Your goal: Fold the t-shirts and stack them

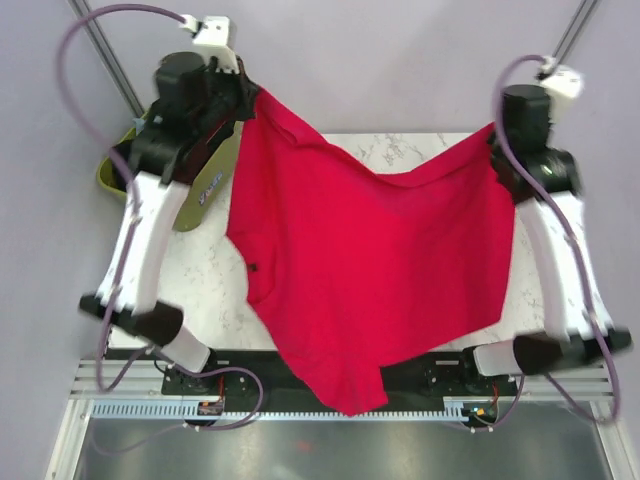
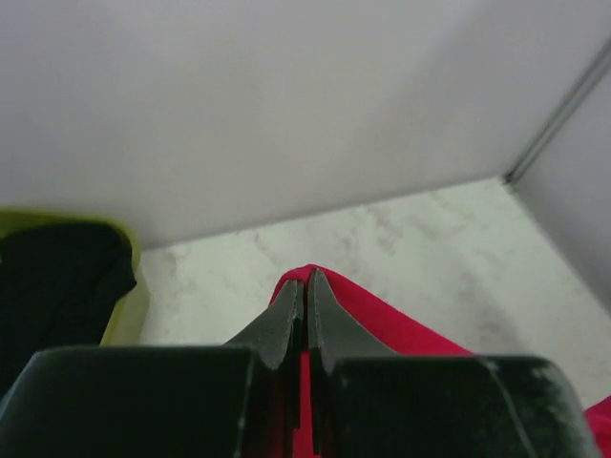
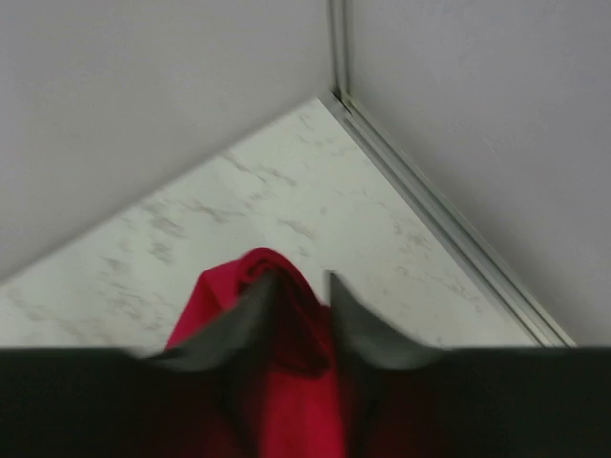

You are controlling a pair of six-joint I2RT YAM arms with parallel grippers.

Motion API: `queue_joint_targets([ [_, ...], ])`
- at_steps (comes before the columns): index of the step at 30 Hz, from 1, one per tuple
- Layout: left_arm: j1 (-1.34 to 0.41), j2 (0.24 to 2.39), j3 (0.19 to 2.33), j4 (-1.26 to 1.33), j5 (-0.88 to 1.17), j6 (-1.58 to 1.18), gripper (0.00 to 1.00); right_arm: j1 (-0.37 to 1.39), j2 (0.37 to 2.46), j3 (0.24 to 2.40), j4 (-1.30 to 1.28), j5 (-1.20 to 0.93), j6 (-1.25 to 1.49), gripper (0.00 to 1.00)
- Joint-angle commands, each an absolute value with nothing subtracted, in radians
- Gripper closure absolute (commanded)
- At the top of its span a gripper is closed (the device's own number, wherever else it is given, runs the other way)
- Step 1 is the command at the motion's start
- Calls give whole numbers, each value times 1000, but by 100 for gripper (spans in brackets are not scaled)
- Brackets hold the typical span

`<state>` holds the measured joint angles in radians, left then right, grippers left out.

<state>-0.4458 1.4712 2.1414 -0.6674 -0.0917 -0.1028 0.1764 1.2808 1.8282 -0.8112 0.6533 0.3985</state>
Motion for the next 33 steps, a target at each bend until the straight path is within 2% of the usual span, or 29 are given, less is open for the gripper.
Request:
queue_joint_targets([
  [1,-232,1691,2137,-784,112,-195,92,73,1522,1773,-861,611,422,36],
  [2,-212,1804,2146,-790,142,-198,52,54,1563,1781,-862,522,425,15],
  [3,-200,1845,2173,-801,200,-204,40,45,1595,1793,-868,506,428,2],
  [4,-193,1879,2178,-814,221,-203,32,41,1624,1799,-867,503,426,2],
  [5,-195,1888,2152,-818,247,-199,1,41,1617,1796,-845,505,416,2],
  [10,-202,1804,1965,-710,230,-198,0,41,1553,1715,-790,499,403,2],
  [14,-219,1738,1835,-680,242,-250,0,41,1480,1466,-678,405,433,2],
  [16,-257,1680,1699,-618,235,-278,1,41,1465,1381,-605,352,454,2],
  [20,-334,1594,1442,-496,183,-334,2,41,1515,1241,-509,228,457,2],
  [24,-390,1540,1161,-355,176,-403,2,41,1601,1213,-465,184,459,2],
  [27,-405,1557,1057,-275,183,-425,2,40,1685,1200,-419,170,463,2],
  [33,-410,1617,999,-198,176,-457,4,41,1782,1177,-339,101,498,3],
])
